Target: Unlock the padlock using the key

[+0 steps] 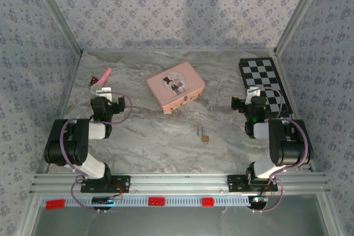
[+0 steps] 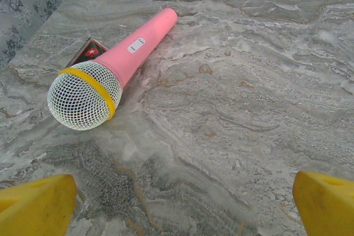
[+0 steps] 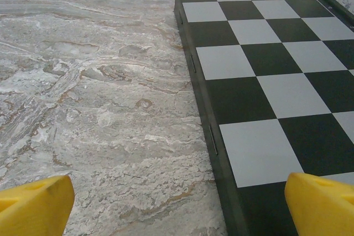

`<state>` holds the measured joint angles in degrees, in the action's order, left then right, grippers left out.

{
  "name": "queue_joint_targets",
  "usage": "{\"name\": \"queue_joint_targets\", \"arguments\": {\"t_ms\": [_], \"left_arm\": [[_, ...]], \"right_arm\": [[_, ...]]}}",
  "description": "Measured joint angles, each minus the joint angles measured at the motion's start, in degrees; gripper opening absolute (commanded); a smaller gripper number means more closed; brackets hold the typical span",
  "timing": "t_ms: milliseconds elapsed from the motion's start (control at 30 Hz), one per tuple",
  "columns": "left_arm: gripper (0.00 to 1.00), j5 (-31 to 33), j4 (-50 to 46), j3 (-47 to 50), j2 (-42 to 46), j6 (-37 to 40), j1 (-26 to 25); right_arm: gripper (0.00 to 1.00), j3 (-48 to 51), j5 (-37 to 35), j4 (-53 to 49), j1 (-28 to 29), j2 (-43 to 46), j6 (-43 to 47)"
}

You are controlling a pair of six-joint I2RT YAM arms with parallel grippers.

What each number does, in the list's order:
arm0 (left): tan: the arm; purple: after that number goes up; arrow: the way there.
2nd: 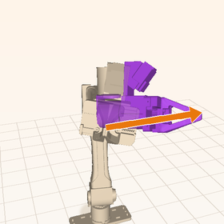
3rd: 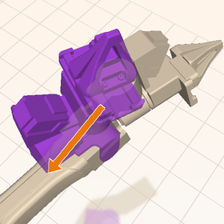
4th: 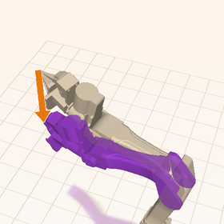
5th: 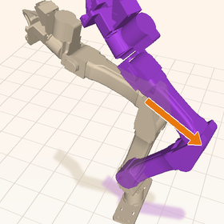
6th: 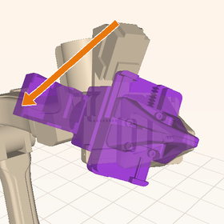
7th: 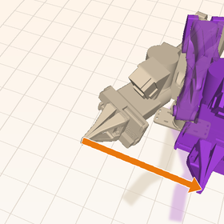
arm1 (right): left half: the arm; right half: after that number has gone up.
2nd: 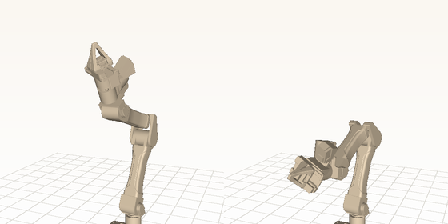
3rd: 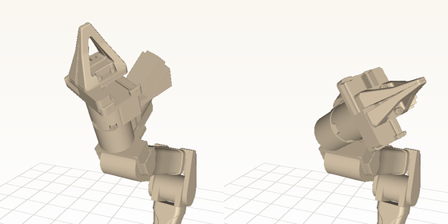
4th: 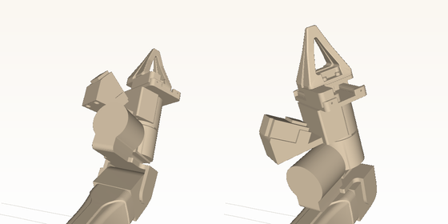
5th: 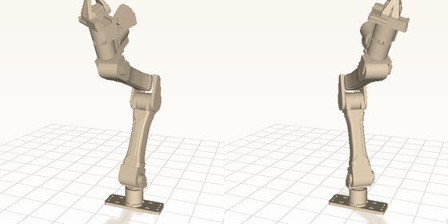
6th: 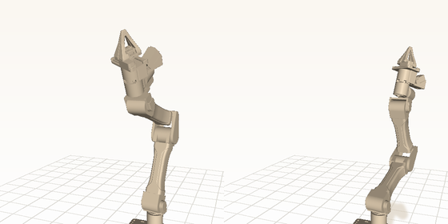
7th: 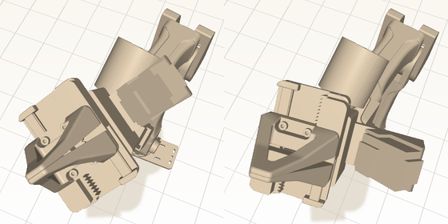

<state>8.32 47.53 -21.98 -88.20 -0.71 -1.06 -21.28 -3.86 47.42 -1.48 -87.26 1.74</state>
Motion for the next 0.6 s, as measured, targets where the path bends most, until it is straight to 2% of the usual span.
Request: {"name": "queue_joint_targets", "arguments": {"t_ms": [600], "left_arm": [[1.00, 0.0, 0.0, 0.0, 0.0, 0.0, 0.0]], "right_arm": [[0.99, 0.0, 0.0, 0.0, 0.0, 0.0, 0.0]]}}
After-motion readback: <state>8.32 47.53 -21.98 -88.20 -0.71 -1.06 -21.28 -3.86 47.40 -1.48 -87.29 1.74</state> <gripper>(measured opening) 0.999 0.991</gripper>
